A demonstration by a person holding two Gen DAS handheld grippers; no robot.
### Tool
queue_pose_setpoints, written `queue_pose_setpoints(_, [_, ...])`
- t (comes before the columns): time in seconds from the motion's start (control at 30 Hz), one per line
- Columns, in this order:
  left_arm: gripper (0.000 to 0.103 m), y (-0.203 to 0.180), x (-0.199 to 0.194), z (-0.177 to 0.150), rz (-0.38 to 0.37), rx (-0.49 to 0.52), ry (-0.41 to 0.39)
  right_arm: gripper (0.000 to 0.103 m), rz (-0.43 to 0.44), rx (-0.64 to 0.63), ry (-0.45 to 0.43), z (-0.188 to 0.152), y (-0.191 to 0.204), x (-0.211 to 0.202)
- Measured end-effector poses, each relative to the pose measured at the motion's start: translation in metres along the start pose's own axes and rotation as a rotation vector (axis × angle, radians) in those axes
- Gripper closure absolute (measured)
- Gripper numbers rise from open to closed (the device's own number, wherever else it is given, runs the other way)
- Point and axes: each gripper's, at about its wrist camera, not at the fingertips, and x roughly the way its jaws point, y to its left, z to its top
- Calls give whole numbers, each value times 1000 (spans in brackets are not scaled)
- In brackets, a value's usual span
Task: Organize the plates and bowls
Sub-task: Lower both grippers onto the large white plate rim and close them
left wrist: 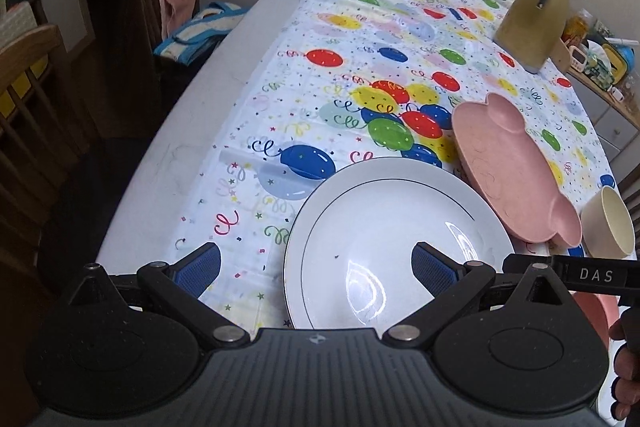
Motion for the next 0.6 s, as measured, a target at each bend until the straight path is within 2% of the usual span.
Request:
queue_pose_setpoints(0.17, [1,9,19,1,4,-47,54,35,14,35,48,6,-8,17])
queue_pose_setpoints(0.23, [2,14,24,1,-3,-69,69,44,27,43,65,8,-9,21])
queue_pose_setpoints(0.27, [2,15,26,2,-7,-78,74,46,32,47,70,9,-9,23])
queue_pose_setpoints(0.47, [23,17,34,4,-27,-97,94,62,67,72,91,14,-14,31])
queue_pose_setpoints(0.53, [41,17,36,4,-38,-105,110,66,78,74,97,15,-15,33])
queue_pose_setpoints(0.6, [53,18,39,4,-46,-110,121,71,86,72,99,15,-15,34])
